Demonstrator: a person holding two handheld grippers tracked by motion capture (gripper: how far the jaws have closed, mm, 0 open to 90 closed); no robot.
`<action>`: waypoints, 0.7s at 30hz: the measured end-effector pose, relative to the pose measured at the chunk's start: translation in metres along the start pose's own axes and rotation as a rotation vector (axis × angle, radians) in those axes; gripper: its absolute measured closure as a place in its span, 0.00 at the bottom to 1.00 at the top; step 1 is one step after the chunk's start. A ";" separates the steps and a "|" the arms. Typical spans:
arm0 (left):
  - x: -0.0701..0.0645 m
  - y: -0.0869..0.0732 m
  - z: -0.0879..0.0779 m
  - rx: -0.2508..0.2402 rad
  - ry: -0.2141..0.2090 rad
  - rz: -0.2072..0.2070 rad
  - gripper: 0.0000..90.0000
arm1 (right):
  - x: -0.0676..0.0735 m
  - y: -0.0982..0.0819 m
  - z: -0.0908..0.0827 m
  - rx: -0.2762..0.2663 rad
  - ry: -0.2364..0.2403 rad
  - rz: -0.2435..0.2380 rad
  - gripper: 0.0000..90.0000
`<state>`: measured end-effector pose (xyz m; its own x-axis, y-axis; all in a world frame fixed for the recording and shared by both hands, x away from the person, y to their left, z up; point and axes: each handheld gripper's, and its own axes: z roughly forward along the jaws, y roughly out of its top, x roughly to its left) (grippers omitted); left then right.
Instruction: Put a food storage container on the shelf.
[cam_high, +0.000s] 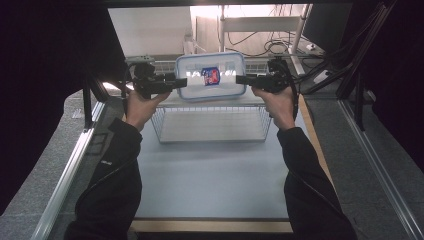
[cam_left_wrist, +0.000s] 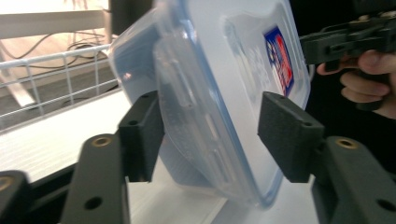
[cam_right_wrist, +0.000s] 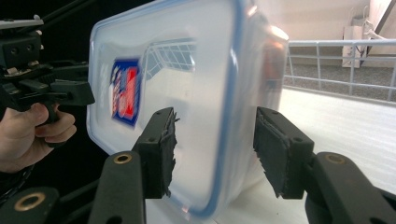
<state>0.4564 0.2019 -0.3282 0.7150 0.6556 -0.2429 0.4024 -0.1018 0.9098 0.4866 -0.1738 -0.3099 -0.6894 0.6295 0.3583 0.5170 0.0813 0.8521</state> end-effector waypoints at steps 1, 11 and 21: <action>0.001 0.000 0.001 -0.002 -0.001 -0.007 0.41 | 0.000 -0.001 0.001 0.006 -0.012 -0.004 0.55; 0.007 0.003 0.006 0.024 0.047 -0.021 0.36 | -0.005 -0.005 0.005 0.015 -0.003 0.030 0.58; 0.001 0.004 0.004 -0.022 0.103 0.023 0.38 | 0.001 -0.003 -0.002 -0.009 -0.042 -0.033 0.66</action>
<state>0.4608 0.1994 -0.3261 0.6609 0.7269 -0.1866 0.3726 -0.1020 0.9224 0.4835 -0.1748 -0.3117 -0.6843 0.6582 0.3140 0.4895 0.0954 0.8668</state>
